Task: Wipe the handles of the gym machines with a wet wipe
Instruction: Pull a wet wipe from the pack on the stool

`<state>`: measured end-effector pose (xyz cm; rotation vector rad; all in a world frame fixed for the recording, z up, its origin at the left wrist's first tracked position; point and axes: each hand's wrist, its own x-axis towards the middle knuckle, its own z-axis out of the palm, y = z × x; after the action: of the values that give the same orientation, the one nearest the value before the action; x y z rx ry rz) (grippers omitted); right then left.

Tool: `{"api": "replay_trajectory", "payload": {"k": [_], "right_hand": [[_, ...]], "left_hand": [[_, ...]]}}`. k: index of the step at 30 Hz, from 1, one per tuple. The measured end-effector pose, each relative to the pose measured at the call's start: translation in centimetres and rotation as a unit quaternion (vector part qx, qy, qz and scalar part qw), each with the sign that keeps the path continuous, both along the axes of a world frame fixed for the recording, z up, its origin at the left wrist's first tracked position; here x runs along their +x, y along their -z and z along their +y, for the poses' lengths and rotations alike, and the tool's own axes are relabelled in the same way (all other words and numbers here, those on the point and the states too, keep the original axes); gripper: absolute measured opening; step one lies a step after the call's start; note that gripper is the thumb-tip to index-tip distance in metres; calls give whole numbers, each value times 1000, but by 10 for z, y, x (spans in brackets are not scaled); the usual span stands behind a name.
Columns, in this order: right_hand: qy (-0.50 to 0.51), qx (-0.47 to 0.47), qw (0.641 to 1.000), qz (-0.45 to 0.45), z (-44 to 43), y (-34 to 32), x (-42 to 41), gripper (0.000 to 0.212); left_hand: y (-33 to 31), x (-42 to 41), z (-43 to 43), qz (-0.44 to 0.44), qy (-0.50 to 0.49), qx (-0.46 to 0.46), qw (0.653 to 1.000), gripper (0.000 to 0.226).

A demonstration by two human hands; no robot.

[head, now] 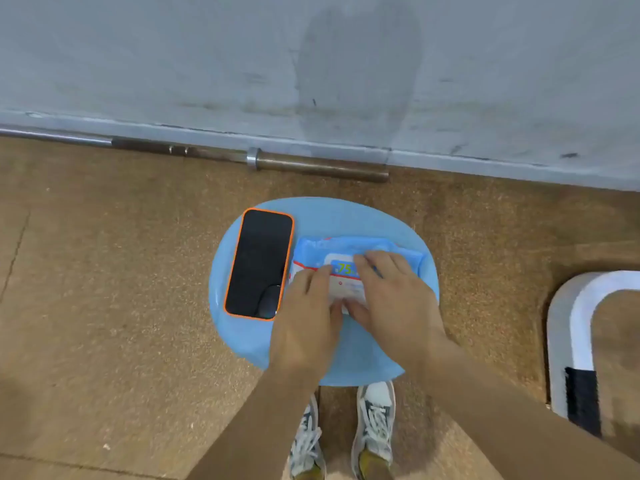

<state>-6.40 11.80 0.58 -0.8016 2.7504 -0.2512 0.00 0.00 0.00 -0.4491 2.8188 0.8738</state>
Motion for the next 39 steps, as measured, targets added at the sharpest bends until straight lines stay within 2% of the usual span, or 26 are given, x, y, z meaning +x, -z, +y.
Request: {"api": "replay_trajectory", "payload": {"k": [2,6,9,11,13,14,16,17,18,19,20,21,23,25,26,30,33,35,37,39], "right_hand": [[-35,27,999,15,-1,-5,-7,65],[-150,90,981,88,1,-1,-16,56],[-206,90,970,94,3,-1,-27,61],[-210,87,971,79,5,-2,-31,55],[-203,46,976,58,7,-8,-36,47],[-179,11,983,26,8,-11,-40,42],[-68,-55,993,-79,14,-14,-55,32],[23,-110,983,-143,18,-12,-62,27],[128,-186,954,-197,20,-7,-66,14],[209,-240,925,-206,20,-3,-65,8],[251,-267,912,-187,18,-2,-63,20],[247,-264,921,-148,15,-1,-59,26],[176,-199,964,-17,13,-5,-53,30],[146,-169,971,84,14,-10,-57,30],[135,-175,971,91,16,-9,-58,27],[25,-194,981,-4,30,0,-38,17],[16,-196,979,-56,42,3,-22,8],[39,-194,978,-69,43,6,-16,9],[38,-163,984,-61,38,7,-15,9],[26,-124,991,-46,31,6,-15,11]], "left_hand": [[-2,-3,-1,-8,-56,40,998,53],[-4,-5,-2,-54,-56,27,997,51],[-6,-10,-5,-72,-68,26,995,48],[-7,-12,-6,-82,-79,34,993,47],[-7,-14,-8,-93,-87,44,991,44],[-6,-15,-10,-101,-90,46,990,42],[-7,-18,-12,-121,-91,38,988,38],[-9,-20,-12,-129,-81,27,988,39],[-11,-21,-11,-138,-66,15,988,42],[-13,-22,-9,-140,-45,1,989,47],[-17,-22,-7,-144,-24,-9,989,53],[-20,-23,-6,-146,-8,-16,989,58],[-27,-25,-2,-154,19,-25,988,60],[-29,-27,2,-164,44,-47,984,59],[-30,-28,4,-171,51,-58,982,58],[-33,-31,11,-197,50,-91,975,55],[-32,-31,16,-182,15,-113,977,39],[-30,-28,15,-163,-12,-107,981,23],[-29,-24,10,-148,-59,-63,985,5],[-28,-19,5,-137,-83,-41,986,5]]}}
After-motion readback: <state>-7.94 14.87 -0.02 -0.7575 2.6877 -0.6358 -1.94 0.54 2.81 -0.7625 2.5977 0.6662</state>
